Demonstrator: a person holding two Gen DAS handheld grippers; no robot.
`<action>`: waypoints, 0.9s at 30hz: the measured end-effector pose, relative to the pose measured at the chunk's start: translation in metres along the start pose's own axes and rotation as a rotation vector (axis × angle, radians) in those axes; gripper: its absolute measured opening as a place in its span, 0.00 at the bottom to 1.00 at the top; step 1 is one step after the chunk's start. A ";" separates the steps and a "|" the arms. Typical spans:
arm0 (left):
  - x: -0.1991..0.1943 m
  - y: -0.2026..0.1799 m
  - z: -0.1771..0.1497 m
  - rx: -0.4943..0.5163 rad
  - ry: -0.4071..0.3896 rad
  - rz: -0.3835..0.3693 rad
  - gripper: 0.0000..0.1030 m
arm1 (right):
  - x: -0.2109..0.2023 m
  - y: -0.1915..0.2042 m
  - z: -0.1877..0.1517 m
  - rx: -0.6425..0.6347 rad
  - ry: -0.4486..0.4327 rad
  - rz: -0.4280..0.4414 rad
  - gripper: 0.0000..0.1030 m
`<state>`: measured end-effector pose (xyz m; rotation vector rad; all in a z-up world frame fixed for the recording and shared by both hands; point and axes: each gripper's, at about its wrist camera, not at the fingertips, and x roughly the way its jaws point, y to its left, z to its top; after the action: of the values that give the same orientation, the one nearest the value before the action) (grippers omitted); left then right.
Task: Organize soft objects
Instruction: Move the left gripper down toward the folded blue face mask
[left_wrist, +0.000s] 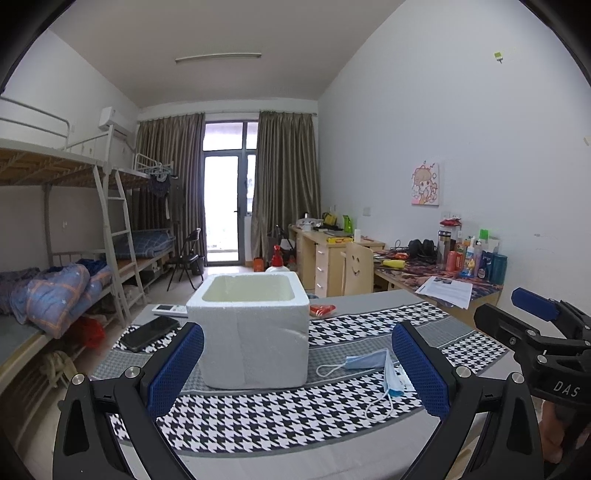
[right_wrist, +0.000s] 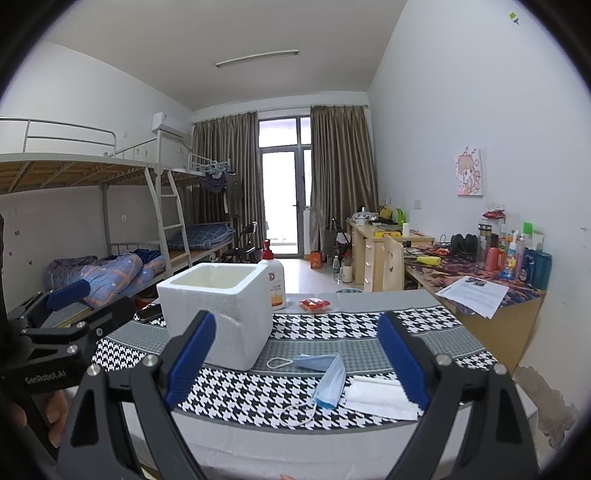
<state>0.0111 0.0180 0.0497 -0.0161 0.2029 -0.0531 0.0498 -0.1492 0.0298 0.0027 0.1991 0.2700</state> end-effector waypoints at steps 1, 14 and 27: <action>-0.002 0.000 -0.003 -0.006 0.000 0.002 0.99 | -0.001 -0.001 -0.002 -0.001 0.002 -0.002 0.89; -0.007 0.001 -0.042 -0.035 0.016 0.008 0.99 | -0.007 -0.004 -0.039 0.012 0.025 -0.027 0.89; 0.011 -0.002 -0.072 -0.043 0.044 -0.016 0.99 | 0.003 -0.011 -0.065 0.020 0.060 -0.039 0.89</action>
<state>0.0072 0.0148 -0.0230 -0.0592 0.2475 -0.0651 0.0431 -0.1603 -0.0348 0.0107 0.2615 0.2294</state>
